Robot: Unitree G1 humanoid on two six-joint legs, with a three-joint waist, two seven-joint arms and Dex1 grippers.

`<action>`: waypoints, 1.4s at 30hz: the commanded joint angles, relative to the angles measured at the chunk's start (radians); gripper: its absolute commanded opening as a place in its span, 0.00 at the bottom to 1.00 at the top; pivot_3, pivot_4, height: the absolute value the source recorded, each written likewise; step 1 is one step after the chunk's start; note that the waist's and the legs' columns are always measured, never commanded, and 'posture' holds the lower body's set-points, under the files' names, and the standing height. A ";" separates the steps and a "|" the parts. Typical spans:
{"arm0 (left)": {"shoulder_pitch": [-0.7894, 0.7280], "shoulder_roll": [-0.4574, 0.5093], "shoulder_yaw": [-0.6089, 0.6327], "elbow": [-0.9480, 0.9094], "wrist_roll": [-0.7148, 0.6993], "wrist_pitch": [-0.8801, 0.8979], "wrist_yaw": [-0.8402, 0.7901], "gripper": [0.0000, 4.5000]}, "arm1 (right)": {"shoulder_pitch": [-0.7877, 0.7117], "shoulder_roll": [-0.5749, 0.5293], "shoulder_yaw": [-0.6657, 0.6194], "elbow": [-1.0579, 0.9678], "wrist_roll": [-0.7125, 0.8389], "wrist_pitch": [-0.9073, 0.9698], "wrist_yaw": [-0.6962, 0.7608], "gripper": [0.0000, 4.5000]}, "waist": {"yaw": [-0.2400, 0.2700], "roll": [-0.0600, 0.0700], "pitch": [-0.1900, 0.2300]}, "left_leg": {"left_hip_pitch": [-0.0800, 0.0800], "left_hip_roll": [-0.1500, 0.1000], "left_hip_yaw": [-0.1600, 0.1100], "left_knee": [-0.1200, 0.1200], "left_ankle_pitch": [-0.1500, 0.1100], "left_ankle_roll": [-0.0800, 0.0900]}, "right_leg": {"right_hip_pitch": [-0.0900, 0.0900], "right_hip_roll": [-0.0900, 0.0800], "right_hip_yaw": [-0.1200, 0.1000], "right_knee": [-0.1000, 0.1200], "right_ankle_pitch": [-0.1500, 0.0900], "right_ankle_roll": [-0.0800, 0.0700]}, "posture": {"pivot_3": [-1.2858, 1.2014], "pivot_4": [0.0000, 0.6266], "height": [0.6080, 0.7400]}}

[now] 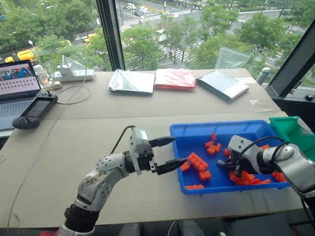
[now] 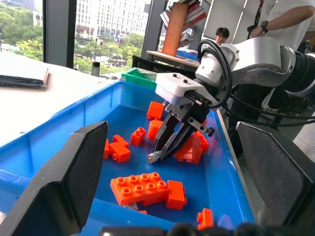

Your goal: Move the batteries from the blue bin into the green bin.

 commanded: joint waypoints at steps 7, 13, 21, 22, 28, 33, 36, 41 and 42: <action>-0.002 -0.006 0.008 -0.014 -0.008 -0.023 -0.006 1.00 | -0.124 0.130 -0.301 0.050 0.027 0.121 -0.237 0.05 | 0.000 0.000 0.000 | -0.001 0.000 0.000 0.000 0.000 0.000 | -0.001 0.000 0.000 0.001 0.000 0.000 | 0.52 0.24 1.00; -0.008 -0.004 0.011 -0.021 -0.014 -0.014 -0.002 1.00 | -0.308 0.244 -0.626 0.315 -0.143 0.094 -0.793 0.05 | 0.010 0.001 0.000 | -0.002 -0.001 0.000 0.000 0.001 -0.001 | -0.002 -0.002 0.000 0.001 0.001 0.000 | 0.52 0.24 1.00; -0.012 -0.005 0.008 -0.008 -0.007 -0.024 -0.013 1.00 | -0.245 0.288 -0.678 0.315 -0.171 0.102 -0.884 0.05 | 0.001 0.002 0.000 | -0.005 -0.001 0.001 -0.001 0.000 -0.001 | -0.004 -0.001 0.001 -0.001 0.000 0.000 | 0.52 0.24 1.00; -0.011 -0.006 0.008 -0.007 -0.006 -0.027 -0.016 1.00 | -0.239 0.293 -0.678 0.311 -0.169 0.107 -0.883 0.05 | -0.002 0.003 0.000 | -0.004 -0.001 0.001 -0.001 0.001 -0.001 | -0.004 -0.001 0.001 0.000 0.000 0.000 | 0.52 0.24 1.00; -0.005 -0.007 0.007 0.000 0.001 -0.047 -0.030 1.00 | -0.238 0.308 -0.724 0.315 -0.178 0.087 -0.947 0.49 | -0.004 0.003 0.000 | -0.002 -0.001 0.002 -0.001 0.001 -0.001 | -0.003 0.000 0.002 0.001 0.001 0.000 | 0.52 0.24 1.00; -0.003 -0.006 0.003 0.000 0.000 -0.058 -0.036 1.00 | -0.265 0.307 -0.726 0.310 -0.173 0.049 -0.967 0.87 | -0.004 0.003 0.000 | -0.003 -0.001 0.002 -0.001 0.001 -0.001 | -0.003 -0.001 0.002 0.001 0.001 0.000 | 0.52 0.24 1.00; 0.000 -0.003 0.003 -0.004 -0.002 -0.063 -0.042 1.00 | -0.274 0.301 -0.667 0.267 -0.122 0.046 -0.859 0.99 | -0.006 0.003 0.000 | -0.002 -0.001 0.002 -0.001 0.001 -0.001 | -0.003 0.000 0.002 0.001 0.001 0.000 | 0.52 0.24 1.00; 0.004 0.019 0.015 -0.010 -0.011 -0.062 -0.064 1.00 | -0.175 0.228 -0.511 -0.026 0.120 0.140 -0.451 0.99 | -0.015 0.003 0.000 | -0.002 0.000 0.001 -0.002 0.000 0.000 | -0.003 0.001 0.002 0.001 0.000 0.000 | 0.52 0.24 1.00; 0.004 0.024 0.018 -0.009 -0.011 -0.062 -0.067 1.00 | -0.138 0.209 -0.502 -0.114 0.185 0.173 -0.383 0.99 | -0.015 0.004 0.000 | -0.002 0.000 0.001 -0.002 0.000 0.000 | -0.003 0.001 0.002 0.001 0.000 0.000 | 0.52 0.24 1.00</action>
